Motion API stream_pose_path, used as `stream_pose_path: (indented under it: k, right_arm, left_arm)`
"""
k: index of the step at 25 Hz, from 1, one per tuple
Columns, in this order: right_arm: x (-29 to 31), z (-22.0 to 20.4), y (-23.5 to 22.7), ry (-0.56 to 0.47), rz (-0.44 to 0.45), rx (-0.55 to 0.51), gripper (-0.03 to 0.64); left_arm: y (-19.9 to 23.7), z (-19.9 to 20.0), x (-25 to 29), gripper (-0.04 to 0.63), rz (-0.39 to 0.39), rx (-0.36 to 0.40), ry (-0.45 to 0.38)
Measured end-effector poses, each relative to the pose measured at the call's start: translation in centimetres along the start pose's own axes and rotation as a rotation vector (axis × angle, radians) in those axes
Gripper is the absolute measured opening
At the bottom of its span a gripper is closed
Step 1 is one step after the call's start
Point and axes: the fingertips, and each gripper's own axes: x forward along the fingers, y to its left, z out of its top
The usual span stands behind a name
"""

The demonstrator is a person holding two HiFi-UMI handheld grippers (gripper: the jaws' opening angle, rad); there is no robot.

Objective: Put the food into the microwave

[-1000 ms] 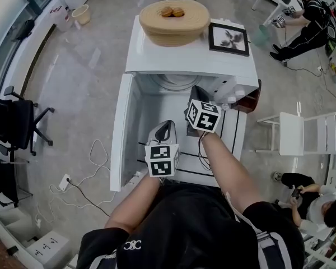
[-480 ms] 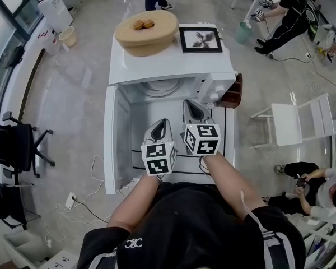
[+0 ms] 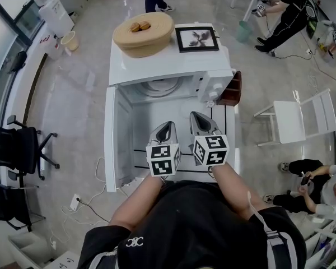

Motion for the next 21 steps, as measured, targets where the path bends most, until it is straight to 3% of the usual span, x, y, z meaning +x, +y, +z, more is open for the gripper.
stream_pose_path:
  k: [21]
  right_arm:
    - [-1.1,-2.0,1.0,0.047,0.037,-0.014,0.006]
  left_arm:
    - [-0.4,-1.6,-0.5,0.009,-0.004,-0.017,0.036]
